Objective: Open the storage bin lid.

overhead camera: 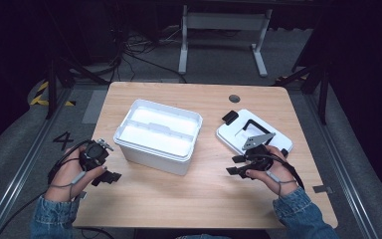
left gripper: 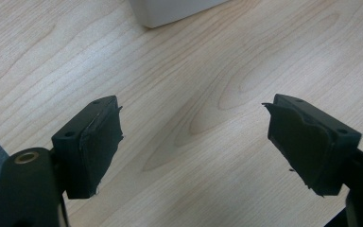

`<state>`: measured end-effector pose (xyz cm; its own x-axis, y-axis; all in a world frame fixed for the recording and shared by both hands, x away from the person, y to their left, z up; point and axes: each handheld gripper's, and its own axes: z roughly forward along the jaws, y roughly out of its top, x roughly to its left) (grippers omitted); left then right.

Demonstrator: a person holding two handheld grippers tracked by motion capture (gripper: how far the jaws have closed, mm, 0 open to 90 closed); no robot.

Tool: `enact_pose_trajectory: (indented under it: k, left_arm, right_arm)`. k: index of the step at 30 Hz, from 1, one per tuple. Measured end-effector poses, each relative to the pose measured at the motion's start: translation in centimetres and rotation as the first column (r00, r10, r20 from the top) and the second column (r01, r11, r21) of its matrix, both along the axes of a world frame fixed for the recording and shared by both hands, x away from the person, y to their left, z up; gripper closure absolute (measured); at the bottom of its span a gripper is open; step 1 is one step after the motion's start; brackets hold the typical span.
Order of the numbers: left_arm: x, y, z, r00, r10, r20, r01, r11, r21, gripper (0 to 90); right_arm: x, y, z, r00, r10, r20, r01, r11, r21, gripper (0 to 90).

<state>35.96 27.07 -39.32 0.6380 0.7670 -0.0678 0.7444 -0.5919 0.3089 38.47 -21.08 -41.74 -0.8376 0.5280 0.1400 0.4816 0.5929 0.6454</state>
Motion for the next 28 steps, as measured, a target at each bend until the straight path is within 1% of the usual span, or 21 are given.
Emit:
enact_pose_trajectory:
  k: [3,5,6,7,8,9,12,14,16,20,22,23,24,25,28]
  left_arm:
    - [0.0,0.0,0.0,1.0000,0.003,-0.002,-0.003,1.0000,-0.001,19.1]
    - [0.0,0.0,-0.1,0.9999,0.008,-0.008,-0.008,1.0000,-0.004,19.1]
    - [0.1,0.0,-0.1,1.0000,0.000,-0.001,0.000,1.0000,-0.005,19.1]
    - [0.1,0.0,-0.2,1.0000,-0.002,0.000,0.002,1.0000,-0.002,19.1]
    - [0.1,0.1,-0.2,1.0000,-0.003,-0.004,0.003,1.0000,-0.001,19.1]
    - [0.1,0.1,-0.2,1.0000,-0.003,-0.005,0.003,1.0000,-0.002,19.1]
    - [0.1,0.1,-0.2,1.0000,0.002,-0.003,-0.002,1.0000,-0.006,19.1]
    - [0.2,0.1,-0.2,1.0000,0.001,-0.002,-0.001,1.0000,-0.005,19.1]
    - [0.2,0.1,-0.3,1.0000,0.001,-0.007,-0.001,1.0000,-0.005,19.1]
    - [0.3,0.1,-0.4,0.9999,-0.001,-0.012,0.001,1.0000,-0.005,19.1]
    - [0.3,0.2,-0.3,0.9999,0.002,-0.011,-0.002,1.0000,-0.007,19.1]
    - [0.3,0.2,-0.3,1.0000,0.000,-0.003,0.000,1.0000,0.000,19.0]
    - [0.3,0.3,-0.3,1.0000,0.000,-0.003,0.000,1.0000,0.001,18.9]
    - [0.3,0.2,-0.3,0.9999,0.003,-0.011,-0.003,1.0000,-0.003,18.7]
    - [0.3,0.2,-0.4,0.9999,0.001,-0.015,-0.001,1.0000,-0.001,18.4]
  right_arm:
    - [0.0,0.2,-0.1,1.0000,0.006,0.005,-0.006,1.000,-0.006,47.5]
    - [-0.2,0.4,-0.4,0.9998,0.016,0.009,-0.015,1.000,-0.020,47.6]
    - [-0.3,0.4,-0.6,0.9998,0.012,0.015,-0.012,1.000,-0.006,47.6]
    - [-0.3,0.4,-0.8,0.9998,0.004,0.019,-0.004,1.000,0.011,47.6]
    - [-0.4,0.5,-1.1,0.9998,0.002,0.019,-0.002,1.000,0.019,47.7]
    - [-0.4,0.6,-1.5,0.9998,0.003,0.019,-0.003,1.000,0.014,47.7]
    - [-0.6,0.8,-2.2,0.9991,-0.001,0.042,0.001,1.000,-0.013,47.7]
    - [-0.7,0.9,-2.6,0.9985,0.004,0.055,-0.003,1.000,-0.016,47.6]
    - [-0.9,0.9,-2.9,0.9984,0.005,0.056,-0.005,1.000,-0.006,47.6]
    - [-1.2,1.0,-3.6,0.9975,0.009,0.070,-0.009,1.000,-0.012,47.3]
    - [-1.4,1.1,-3.9,0.9964,0.012,0.084,-0.011,1.000,-0.012,47.2]
    - [-1.5,1.2,-4.0,0.9964,0.009,0.084,-0.008,1.000,-0.010,47.2]
    - [-1.6,1.2,-4.1,0.9960,0.012,0.088,-0.012,1.000,-0.011,46.9]
    - [-1.7,1.3,-4.3,0.9956,0.017,0.092,-0.016,1.000,-0.013,46.8]
    - [-1.9,1.3,-4.6,0.9949,0.014,0.100,-0.011,0.999,-0.033,46.2]
